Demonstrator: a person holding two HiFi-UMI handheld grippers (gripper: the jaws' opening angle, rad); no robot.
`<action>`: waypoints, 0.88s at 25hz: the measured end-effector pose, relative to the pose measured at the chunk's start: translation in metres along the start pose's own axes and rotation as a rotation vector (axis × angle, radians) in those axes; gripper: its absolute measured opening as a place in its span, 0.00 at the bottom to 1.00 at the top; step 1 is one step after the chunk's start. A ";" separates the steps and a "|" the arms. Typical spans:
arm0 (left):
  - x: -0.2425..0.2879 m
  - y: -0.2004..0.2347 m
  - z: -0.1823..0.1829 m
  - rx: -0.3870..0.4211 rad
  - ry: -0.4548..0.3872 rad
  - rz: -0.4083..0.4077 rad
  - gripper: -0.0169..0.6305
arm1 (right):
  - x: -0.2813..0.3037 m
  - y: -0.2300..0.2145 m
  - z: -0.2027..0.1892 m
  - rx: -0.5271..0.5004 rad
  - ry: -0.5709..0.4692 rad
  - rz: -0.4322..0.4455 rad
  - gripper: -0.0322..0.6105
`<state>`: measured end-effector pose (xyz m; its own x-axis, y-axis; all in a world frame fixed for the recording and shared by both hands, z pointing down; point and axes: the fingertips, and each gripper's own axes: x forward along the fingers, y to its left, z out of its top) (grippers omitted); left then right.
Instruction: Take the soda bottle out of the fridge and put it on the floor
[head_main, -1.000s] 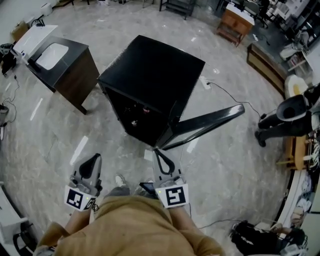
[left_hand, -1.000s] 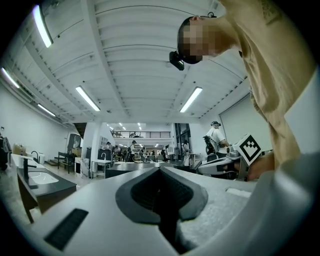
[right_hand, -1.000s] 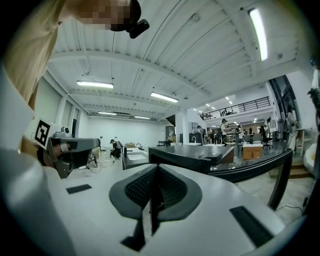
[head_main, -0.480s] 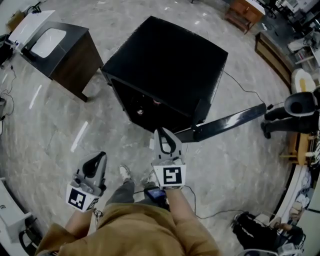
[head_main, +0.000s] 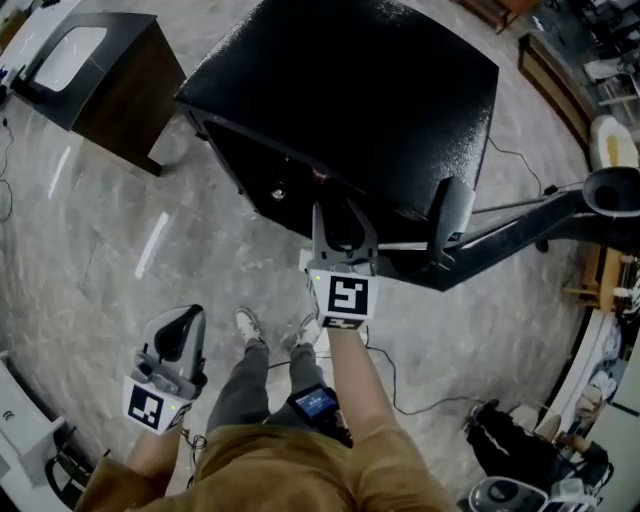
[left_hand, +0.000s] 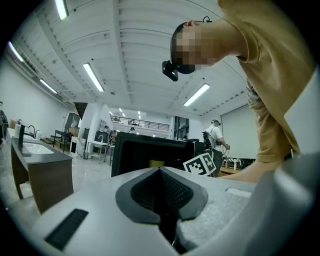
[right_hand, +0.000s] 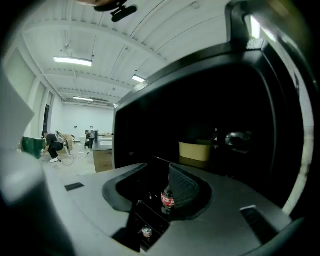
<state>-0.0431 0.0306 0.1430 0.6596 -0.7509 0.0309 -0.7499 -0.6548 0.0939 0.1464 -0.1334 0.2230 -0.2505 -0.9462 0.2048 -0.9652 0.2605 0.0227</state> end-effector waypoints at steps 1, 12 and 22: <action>0.000 0.002 -0.005 -0.004 -0.005 0.001 0.03 | 0.008 -0.002 -0.005 0.002 0.004 -0.008 0.26; 0.001 0.019 -0.049 -0.076 0.002 0.014 0.03 | 0.090 -0.029 -0.040 -0.030 0.050 -0.077 0.34; 0.002 0.035 -0.073 -0.105 0.037 0.034 0.03 | 0.123 -0.044 -0.052 -0.044 0.060 -0.103 0.38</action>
<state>-0.0643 0.0118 0.2191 0.6364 -0.7679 0.0724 -0.7641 -0.6148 0.1956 0.1618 -0.2517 0.2982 -0.1437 -0.9555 0.2576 -0.9811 0.1717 0.0893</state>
